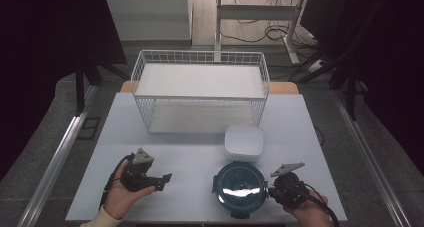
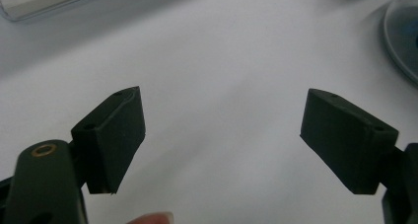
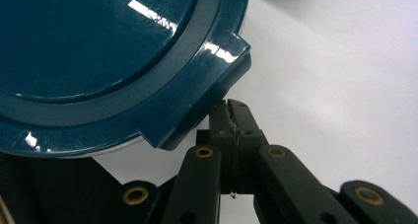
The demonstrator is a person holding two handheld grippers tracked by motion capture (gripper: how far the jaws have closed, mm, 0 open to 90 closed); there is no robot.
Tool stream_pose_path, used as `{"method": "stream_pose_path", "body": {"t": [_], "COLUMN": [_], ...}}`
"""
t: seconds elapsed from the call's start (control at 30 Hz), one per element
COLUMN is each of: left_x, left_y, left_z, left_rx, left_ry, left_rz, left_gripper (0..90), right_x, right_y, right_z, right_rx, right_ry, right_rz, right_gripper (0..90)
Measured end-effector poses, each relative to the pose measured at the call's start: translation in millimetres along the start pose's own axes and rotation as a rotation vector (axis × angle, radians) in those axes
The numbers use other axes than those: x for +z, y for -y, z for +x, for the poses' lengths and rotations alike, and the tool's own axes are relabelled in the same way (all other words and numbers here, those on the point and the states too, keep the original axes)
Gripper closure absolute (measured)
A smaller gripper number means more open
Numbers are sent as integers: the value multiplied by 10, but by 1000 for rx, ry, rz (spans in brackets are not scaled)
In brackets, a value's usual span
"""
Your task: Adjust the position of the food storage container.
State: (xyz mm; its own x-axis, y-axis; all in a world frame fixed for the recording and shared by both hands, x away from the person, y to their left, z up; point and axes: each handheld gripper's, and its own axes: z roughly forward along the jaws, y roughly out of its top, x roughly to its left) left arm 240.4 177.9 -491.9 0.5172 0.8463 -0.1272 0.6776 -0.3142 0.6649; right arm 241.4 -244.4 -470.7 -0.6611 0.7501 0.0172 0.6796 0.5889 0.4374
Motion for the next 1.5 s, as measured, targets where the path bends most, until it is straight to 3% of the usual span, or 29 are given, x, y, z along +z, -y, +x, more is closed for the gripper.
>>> {"method": "stream_pose_path", "body": {"t": [0.37, 0.5, 0.7, 1.1, 1.5], "left_x": [-9, -12, -24, -83, -117], "left_y": [-5, -2, -4, -12, -25], "left_z": [17, 38, 52, 115, 137], "left_rx": [-6, -15, -18, -31, -38], "left_ry": [-2, -7, -7, -18, -28], "left_rz": [-5, -7, -12, -29, -44], "left_gripper": [167, 167, 167, 167, 168], "right_x": [137, 229, 313, 502, 548], "right_y": [-254, -412, -555, -848, -880], "right_z": [199, 325, 470, 695, 766], "right_rx": [-80, -123, -177, -219, -231], "right_ry": [-40, -69, -76, -124, -153], "right_rz": [6, 7, 7, -3, -30], "right_gripper": [898, 898, 898, 898, 898]}}
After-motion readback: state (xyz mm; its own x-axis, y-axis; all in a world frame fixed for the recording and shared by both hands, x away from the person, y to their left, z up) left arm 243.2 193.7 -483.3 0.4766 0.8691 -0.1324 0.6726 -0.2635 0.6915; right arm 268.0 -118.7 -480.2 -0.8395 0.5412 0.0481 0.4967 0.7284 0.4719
